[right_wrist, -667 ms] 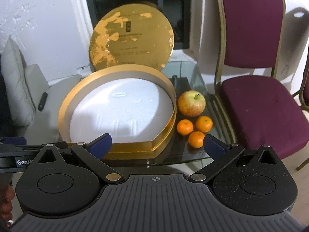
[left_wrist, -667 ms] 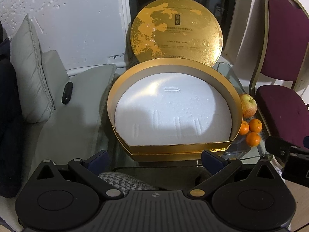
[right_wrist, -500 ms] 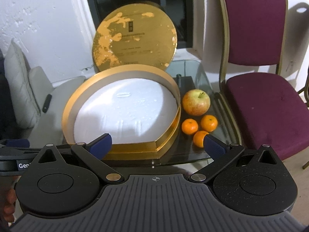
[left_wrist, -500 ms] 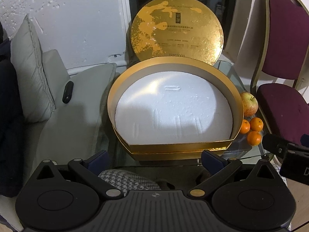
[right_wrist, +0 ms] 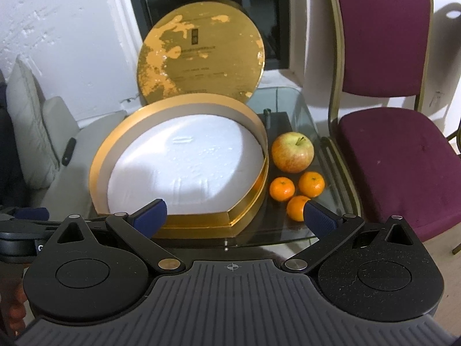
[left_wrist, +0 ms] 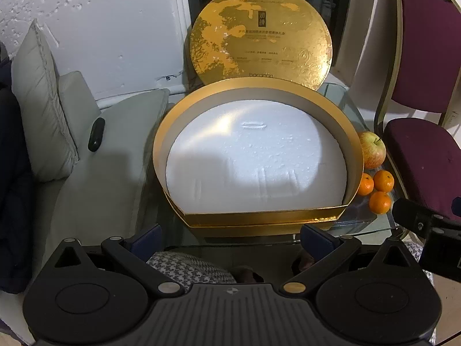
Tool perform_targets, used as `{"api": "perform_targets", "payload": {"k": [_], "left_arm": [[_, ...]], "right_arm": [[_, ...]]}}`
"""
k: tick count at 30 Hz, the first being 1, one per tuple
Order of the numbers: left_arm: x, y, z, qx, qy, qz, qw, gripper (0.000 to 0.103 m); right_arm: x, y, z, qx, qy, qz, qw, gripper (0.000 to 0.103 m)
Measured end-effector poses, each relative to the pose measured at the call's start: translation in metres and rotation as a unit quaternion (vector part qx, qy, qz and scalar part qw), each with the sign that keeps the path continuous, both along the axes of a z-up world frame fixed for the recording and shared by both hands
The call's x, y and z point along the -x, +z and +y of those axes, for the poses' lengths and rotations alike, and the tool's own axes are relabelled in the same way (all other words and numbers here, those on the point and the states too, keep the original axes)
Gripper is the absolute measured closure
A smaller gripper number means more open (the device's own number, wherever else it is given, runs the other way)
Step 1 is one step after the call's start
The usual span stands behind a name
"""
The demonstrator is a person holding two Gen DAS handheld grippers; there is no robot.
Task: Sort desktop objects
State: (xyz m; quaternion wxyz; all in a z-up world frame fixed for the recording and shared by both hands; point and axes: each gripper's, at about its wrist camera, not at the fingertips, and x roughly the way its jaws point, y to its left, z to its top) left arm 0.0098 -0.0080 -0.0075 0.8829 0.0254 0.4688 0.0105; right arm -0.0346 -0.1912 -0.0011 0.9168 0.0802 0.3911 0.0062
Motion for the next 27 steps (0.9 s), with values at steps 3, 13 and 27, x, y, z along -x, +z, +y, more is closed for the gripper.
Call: {"api": "perform_targets", "payload": {"k": [3,13,27], "left_arm": [[-0.002,0.002,-0.004,-0.002,0.003,0.000,1.0000,0.001],[0.001,0.000,-0.009,-0.009,0.000,-0.002,1.0000,0.001],[0.003,0.001,-0.014,-0.011,-0.004,0.000,0.9999,0.001]], "right_arm": [[0.001,-0.002,-0.001,-0.004,0.003,-0.001,1.000,0.000],[0.002,-0.004,-0.003,-0.011,0.005,-0.002,1.000,0.000],[0.005,-0.006,-0.010,-0.018,0.005,0.000,1.000,0.000]]}}
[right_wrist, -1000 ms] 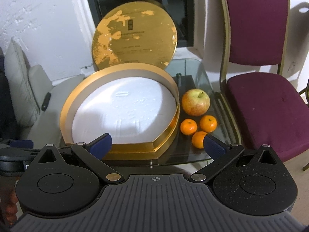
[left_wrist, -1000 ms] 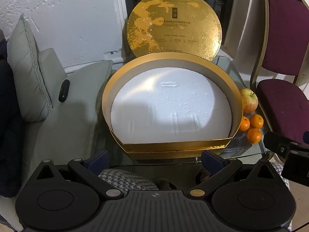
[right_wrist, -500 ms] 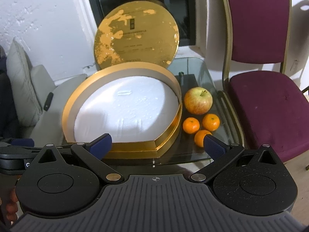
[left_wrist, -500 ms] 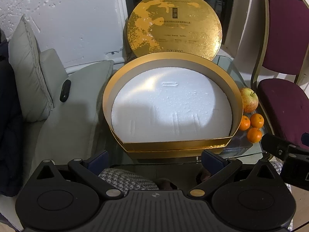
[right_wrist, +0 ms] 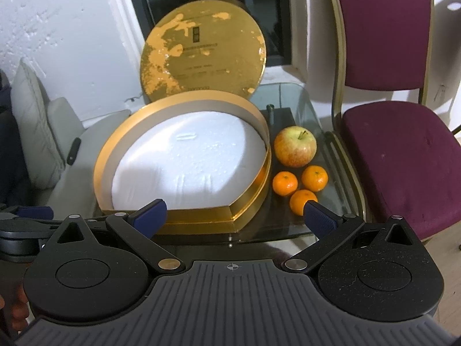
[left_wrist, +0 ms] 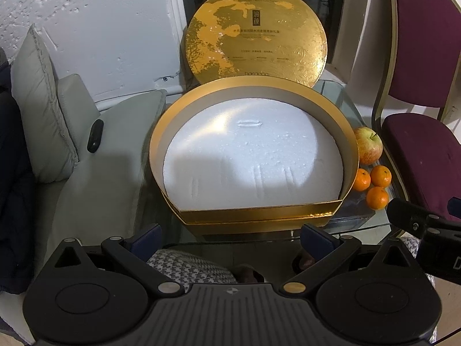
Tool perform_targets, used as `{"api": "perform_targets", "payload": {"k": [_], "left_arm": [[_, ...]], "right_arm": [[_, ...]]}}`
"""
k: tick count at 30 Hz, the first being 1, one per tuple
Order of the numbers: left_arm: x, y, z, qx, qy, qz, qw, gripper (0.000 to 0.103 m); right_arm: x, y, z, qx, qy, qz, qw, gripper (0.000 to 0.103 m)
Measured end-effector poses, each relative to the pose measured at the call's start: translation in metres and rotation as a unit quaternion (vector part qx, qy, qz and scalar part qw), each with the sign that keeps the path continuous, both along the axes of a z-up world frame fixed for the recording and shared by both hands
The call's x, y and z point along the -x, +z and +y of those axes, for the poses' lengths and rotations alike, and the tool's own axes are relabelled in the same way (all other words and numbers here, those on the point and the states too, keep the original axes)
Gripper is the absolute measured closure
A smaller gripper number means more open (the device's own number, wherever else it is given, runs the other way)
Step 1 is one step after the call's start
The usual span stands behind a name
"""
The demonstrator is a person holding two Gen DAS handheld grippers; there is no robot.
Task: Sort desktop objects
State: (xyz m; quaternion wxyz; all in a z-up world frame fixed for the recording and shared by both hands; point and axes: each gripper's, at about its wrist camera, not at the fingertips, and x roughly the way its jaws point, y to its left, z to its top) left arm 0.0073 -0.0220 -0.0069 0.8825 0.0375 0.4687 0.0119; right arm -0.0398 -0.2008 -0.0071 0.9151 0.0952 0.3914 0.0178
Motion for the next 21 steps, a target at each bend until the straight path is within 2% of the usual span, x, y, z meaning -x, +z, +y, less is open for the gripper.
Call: {"api": "perform_targets", "payload": {"k": [21], "left_arm": [[-0.0002,-0.0019,-0.0010,0.002,-0.004,0.005,1.0000,0.001]], "right_arm": [[0.0012,-0.0003,0.0003,0.009,-0.001,0.000,1.000,0.000]]}}
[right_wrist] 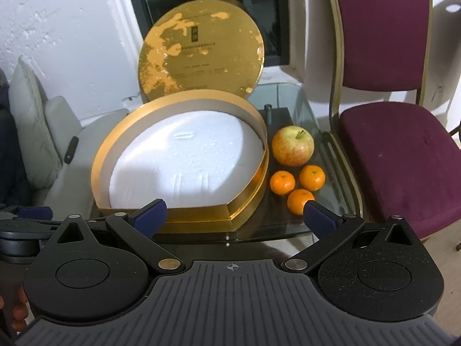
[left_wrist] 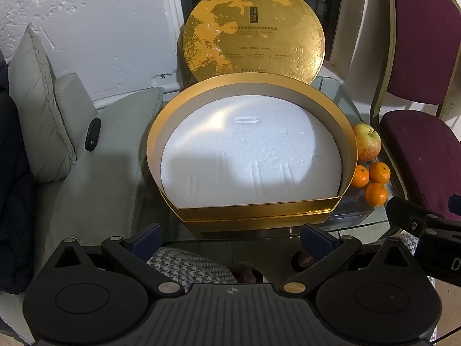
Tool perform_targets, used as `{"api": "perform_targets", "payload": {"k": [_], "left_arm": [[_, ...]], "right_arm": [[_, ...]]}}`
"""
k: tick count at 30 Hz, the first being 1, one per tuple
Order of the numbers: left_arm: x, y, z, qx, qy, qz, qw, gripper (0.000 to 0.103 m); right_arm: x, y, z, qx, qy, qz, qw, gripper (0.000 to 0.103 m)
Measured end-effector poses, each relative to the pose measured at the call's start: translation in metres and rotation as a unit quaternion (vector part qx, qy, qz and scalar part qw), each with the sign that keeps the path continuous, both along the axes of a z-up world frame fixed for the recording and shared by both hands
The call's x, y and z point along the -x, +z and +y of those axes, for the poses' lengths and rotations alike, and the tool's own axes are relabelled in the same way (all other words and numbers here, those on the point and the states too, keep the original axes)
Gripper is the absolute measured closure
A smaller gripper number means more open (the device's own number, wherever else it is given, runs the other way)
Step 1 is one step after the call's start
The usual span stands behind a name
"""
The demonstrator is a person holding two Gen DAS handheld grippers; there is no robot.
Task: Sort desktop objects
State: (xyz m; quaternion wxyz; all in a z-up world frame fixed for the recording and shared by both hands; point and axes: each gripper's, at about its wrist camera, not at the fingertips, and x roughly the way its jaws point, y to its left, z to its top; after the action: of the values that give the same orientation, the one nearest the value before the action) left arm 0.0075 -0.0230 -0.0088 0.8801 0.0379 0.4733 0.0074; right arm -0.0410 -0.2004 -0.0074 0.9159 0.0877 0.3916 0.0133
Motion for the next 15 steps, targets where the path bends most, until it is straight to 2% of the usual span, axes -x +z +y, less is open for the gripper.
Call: {"api": "perform_targets", "payload": {"k": [15], "left_arm": [[-0.0018,-0.0064,-0.0049,0.001,-0.004,0.017,0.9998,0.001]], "right_arm": [[0.0032,0.0000,-0.0021,-0.006,0.001,-0.012,1.000,0.000]]}}
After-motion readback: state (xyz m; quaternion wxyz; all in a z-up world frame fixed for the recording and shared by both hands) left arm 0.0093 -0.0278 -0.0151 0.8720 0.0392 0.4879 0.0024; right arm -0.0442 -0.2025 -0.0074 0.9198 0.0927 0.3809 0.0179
